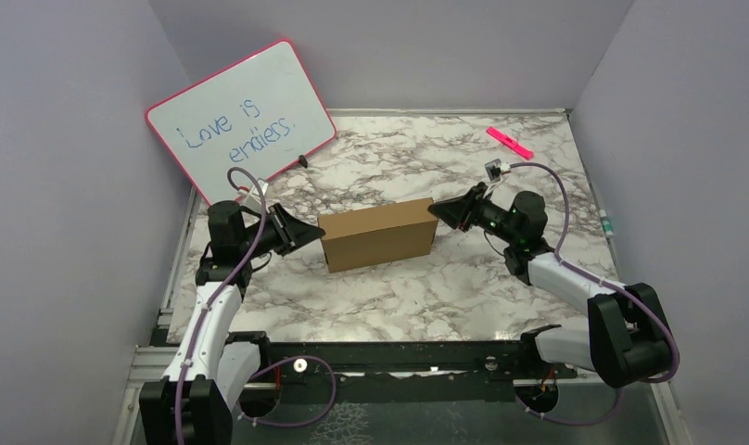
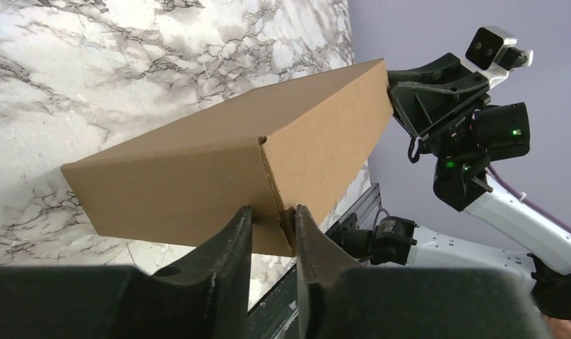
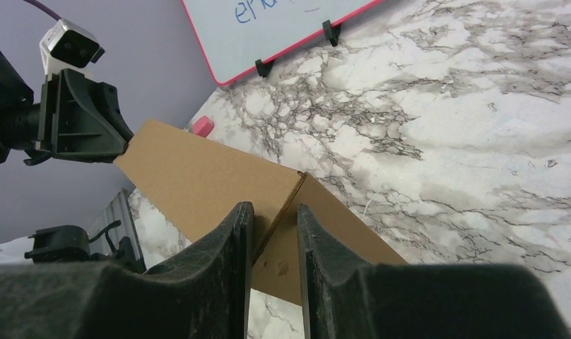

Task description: Fold the paper box

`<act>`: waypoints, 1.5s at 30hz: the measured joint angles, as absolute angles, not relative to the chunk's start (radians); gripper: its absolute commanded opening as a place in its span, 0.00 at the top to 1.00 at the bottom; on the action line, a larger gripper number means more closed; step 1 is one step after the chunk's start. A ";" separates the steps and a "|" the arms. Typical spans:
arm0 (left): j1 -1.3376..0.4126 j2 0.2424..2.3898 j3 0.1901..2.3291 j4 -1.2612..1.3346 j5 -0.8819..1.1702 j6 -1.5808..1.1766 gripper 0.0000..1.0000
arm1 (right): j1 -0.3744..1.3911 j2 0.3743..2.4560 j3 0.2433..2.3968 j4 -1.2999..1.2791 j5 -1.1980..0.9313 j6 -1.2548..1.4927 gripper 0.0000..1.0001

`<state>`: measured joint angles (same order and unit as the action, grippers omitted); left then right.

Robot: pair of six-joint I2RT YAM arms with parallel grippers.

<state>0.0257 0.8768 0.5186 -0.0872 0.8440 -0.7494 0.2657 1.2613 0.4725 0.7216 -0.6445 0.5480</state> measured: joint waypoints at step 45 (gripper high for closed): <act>-0.127 1.024 1.003 -0.323 0.714 -0.153 0.01 | 0.269 0.936 0.841 -0.141 -0.604 0.175 0.07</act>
